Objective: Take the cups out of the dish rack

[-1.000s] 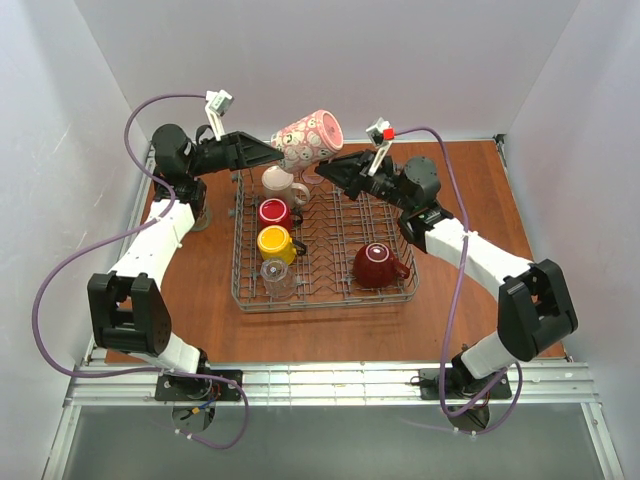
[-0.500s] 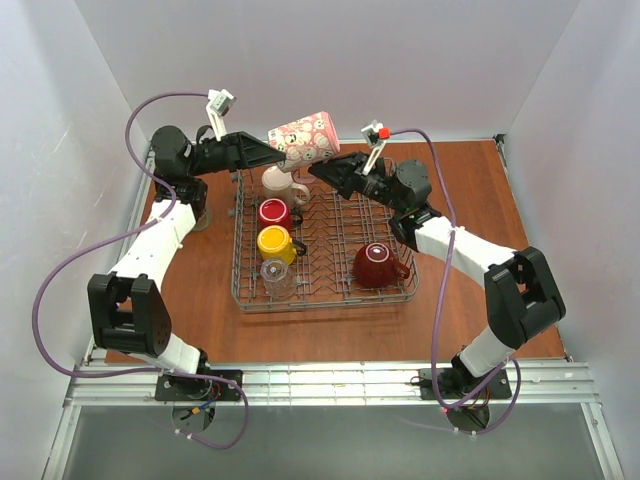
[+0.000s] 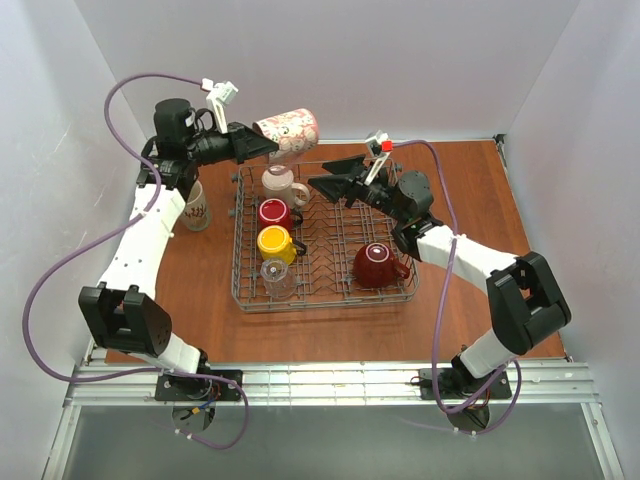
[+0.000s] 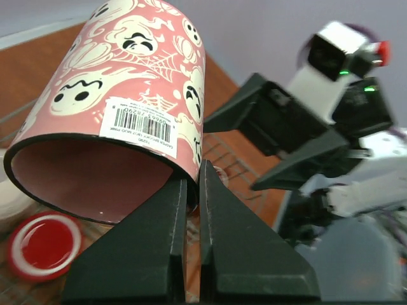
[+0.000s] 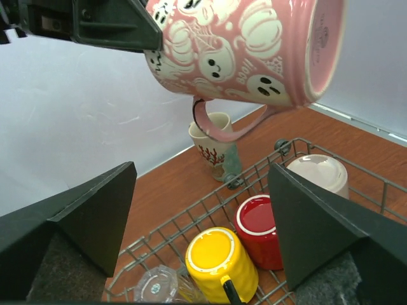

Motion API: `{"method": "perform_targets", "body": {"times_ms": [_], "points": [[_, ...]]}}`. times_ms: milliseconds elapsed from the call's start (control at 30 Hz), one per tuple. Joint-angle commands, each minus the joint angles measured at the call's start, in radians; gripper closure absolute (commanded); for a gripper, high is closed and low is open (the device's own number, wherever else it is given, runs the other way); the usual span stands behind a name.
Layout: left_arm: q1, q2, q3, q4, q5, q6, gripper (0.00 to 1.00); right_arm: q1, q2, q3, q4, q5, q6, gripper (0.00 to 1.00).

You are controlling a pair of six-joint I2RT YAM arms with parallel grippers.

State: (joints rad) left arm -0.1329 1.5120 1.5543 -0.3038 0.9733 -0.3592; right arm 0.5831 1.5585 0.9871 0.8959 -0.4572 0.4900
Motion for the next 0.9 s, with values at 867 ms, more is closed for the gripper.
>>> {"method": "perform_targets", "body": {"times_ms": [867], "points": [[0.006,-0.178,-0.194,-0.965,-1.133,1.184,1.00,0.007,-0.207,-0.070,-0.281,0.092,-0.317,0.12]]}}
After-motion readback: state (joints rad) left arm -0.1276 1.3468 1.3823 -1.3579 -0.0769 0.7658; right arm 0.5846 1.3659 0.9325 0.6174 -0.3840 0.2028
